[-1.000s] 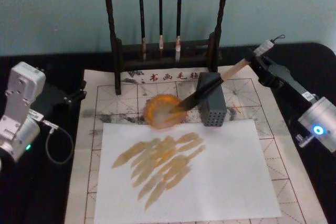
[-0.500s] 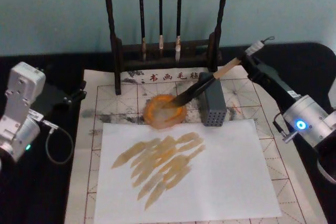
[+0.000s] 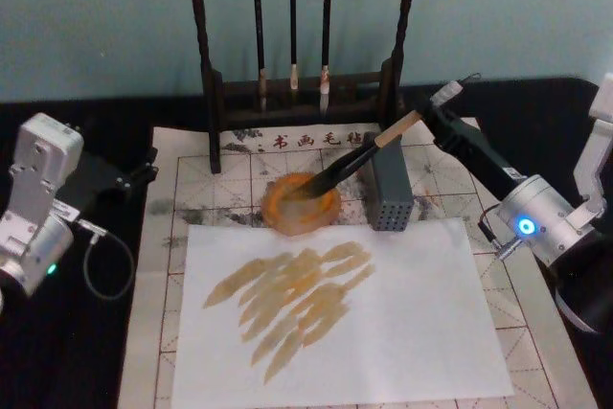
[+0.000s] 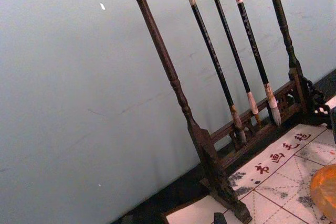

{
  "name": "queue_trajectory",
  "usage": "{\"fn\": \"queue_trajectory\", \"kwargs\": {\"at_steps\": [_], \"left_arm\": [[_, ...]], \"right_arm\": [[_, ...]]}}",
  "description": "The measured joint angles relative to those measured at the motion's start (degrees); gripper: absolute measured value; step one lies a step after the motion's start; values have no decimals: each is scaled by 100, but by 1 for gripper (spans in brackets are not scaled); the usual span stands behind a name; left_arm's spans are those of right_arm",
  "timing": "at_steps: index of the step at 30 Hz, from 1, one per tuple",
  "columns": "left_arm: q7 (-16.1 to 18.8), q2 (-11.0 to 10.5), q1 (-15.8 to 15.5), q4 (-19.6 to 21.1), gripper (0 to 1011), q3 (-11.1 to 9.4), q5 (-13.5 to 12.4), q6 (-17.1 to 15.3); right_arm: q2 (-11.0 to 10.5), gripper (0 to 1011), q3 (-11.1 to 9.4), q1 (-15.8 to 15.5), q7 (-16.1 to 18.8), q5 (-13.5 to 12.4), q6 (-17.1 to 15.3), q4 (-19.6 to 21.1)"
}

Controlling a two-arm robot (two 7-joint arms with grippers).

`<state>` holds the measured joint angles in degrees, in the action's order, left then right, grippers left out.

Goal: Pick up the brush from the inkstone, write on the paper, then place the brush back to its original position.

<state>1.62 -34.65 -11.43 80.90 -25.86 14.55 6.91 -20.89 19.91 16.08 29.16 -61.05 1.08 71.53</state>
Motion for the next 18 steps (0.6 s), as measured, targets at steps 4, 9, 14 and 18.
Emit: {"fn": "queue_trajectory", "kwargs": {"at_steps": [4, 9, 14, 18], "left_arm": [[0, 0, 0, 0, 1001, 0, 0, 0], [0, 0, 0, 0, 1001, 0, 0, 0], [0, 0, 0, 0, 1001, 0, 0, 0], [0, 0, 0, 0, 1001, 0, 0, 0]], "right_arm": [[68, 181, 10, 61, 21, 4, -11, -137], [138, 181, 2, 99, 28, -33, -74, -271], [203, 181, -24, 128, 37, -152, -170, -386], [229, 181, -29, 147, 34, -205, -216, -451]]}}
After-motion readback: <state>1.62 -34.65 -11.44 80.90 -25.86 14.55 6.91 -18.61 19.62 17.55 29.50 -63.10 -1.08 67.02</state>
